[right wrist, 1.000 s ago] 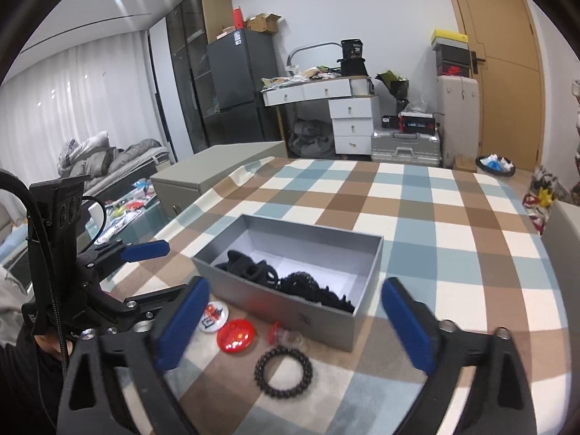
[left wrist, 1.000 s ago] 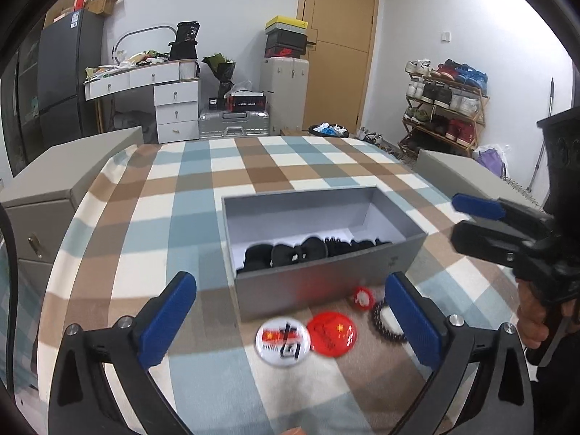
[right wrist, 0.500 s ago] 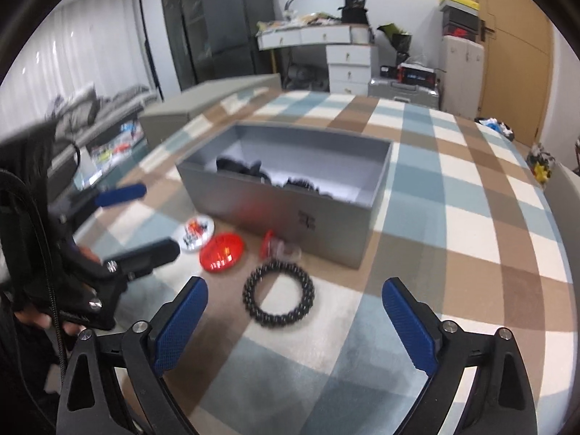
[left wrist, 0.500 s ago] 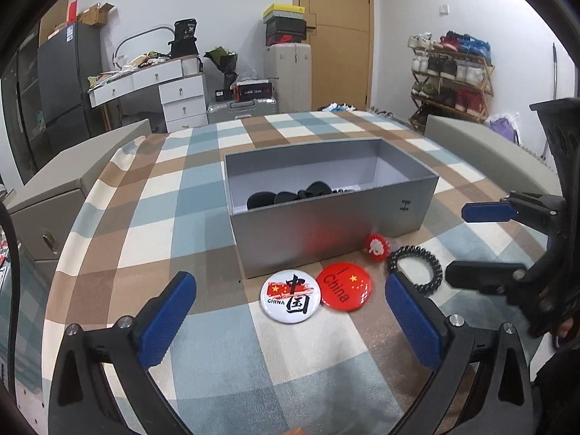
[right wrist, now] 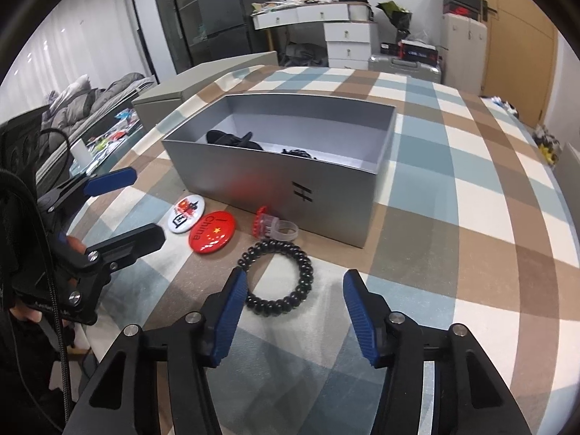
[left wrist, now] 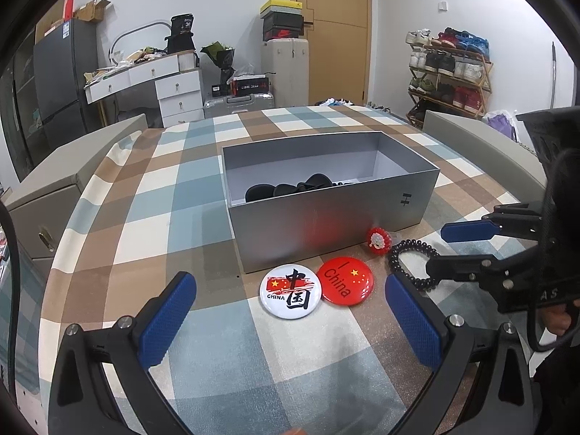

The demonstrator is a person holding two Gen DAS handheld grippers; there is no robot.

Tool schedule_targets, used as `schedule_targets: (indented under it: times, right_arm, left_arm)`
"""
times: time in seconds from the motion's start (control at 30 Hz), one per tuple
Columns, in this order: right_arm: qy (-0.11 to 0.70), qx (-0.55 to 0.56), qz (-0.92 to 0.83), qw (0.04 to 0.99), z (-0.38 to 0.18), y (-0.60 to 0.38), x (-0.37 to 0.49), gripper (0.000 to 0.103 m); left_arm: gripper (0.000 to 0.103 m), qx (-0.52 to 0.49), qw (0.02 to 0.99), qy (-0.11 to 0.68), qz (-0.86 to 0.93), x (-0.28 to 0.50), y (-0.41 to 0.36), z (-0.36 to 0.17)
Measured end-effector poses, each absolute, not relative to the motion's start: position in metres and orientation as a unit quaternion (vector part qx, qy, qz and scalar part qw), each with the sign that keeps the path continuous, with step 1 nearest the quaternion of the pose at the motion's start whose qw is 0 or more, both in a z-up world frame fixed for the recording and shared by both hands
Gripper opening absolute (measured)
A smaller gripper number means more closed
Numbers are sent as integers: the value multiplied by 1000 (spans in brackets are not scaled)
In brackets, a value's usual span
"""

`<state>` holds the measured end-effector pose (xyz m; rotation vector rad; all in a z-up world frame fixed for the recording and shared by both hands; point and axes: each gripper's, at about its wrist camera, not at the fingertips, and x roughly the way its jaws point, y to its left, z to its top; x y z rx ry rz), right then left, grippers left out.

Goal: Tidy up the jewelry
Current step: 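Grasp the black beaded bracelet on the cloth with the right tool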

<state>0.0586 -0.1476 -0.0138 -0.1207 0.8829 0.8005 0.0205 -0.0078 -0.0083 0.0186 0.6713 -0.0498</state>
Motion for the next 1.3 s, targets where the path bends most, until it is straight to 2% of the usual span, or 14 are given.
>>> schedule_targets:
  times: [0.3,0.57,0.93,1.03,1.17,1.3]
  right_arm:
    - [428,-47,360,828,-16,-148,64,33]
    - [419,-69,348,836,-17,-142,62,26]
    - [416,-81,336,841,-17,-142,63,26]
    - [415,-85,337,841,-17,-140,62,23]
    - [411,-88,349,837,-17,-136,61,10]
    - [407,-93,352,837,-18,-135,58,8]
  left_arm:
    - [102,15,942,333,-29,20,-11,-9]
    - [102,22,942,335,-29,21,-12,-9]
    - [102,27,942,334,-28,21,-12,-9]
    - [102,28,942,334,-28,21,-13,-9]
    - [102,28,942,335,-29,21,-13,-9]
    - [102,28,942,335,-29,21,-13,-9]
